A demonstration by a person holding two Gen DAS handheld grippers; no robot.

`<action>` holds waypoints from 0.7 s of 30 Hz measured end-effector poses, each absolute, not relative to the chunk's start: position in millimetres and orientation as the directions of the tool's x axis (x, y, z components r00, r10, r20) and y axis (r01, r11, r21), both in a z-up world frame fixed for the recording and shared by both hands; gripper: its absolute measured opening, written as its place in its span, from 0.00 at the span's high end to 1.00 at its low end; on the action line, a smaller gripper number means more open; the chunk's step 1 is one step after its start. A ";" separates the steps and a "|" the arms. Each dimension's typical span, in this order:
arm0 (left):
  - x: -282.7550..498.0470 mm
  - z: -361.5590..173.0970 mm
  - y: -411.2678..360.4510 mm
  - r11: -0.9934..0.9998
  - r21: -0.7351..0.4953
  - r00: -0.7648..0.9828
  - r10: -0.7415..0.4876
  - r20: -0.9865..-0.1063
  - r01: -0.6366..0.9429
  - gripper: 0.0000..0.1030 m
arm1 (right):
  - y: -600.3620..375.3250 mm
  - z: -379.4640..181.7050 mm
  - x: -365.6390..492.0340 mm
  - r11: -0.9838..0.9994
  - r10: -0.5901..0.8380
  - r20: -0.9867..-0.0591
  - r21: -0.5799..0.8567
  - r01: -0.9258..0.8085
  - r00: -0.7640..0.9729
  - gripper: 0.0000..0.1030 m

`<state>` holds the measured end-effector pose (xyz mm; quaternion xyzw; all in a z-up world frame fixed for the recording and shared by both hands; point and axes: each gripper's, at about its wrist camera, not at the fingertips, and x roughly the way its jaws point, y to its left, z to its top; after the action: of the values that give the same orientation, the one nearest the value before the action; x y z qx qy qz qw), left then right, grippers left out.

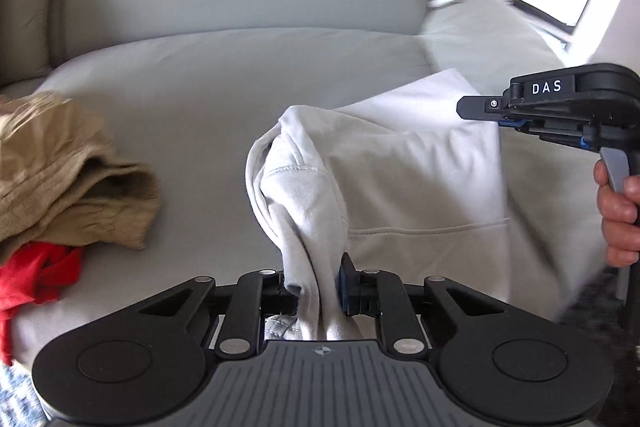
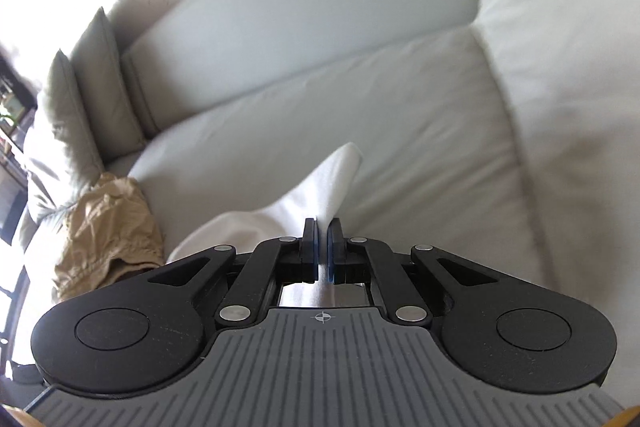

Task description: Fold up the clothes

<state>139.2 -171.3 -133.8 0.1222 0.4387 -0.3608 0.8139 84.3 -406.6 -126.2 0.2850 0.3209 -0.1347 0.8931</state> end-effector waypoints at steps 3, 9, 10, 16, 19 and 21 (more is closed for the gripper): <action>124.5 -120.3 -195.7 0.651 -0.132 0.317 -0.523 -0.791 0.747 0.85 | -422.5 -105.4 48.5 0.785 -0.114 -0.633 0.415 0.460 0.765 0.97; 91.0 -89.5 -273.6 0.491 -0.147 0.234 -0.630 -0.741 0.859 0.85 | -472.6 -70.7 -32.9 0.731 -0.310 -0.578 0.363 0.578 0.755 0.97; 84.8 -84.1 -290.0 0.461 -0.144 0.221 -0.648 -0.729 0.875 0.85 | -483.0 -64.2 -45.2 0.717 -0.344 -0.566 0.356 0.599 0.749 0.97; 58.5 -67.3 -386.2 0.326 -0.220 0.097 -0.731 -0.676 0.919 0.82 | -554.2 -20.2 -105.4 0.624 -0.533 -0.494 0.319 0.713 0.687 0.97; 61.4 -98.8 -431.0 0.402 -0.262 0.091 -0.675 -0.732 0.877 0.35 | -598.7 -19.6 -112.9 0.589 -0.532 -0.539 0.319 0.743 0.653 0.79; 61.1 -127.7 -448.5 0.483 -0.206 0.123 -0.566 -0.815 0.851 0.35 | -630.1 -40.4 -111.1 0.543 -0.491 -0.651 0.292 0.788 0.579 0.46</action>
<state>61.1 -448.5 -127.7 0.1577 0.4524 -0.4835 0.7326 -111.1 -630.1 -40.4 0.2897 0.2560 -0.3805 0.8401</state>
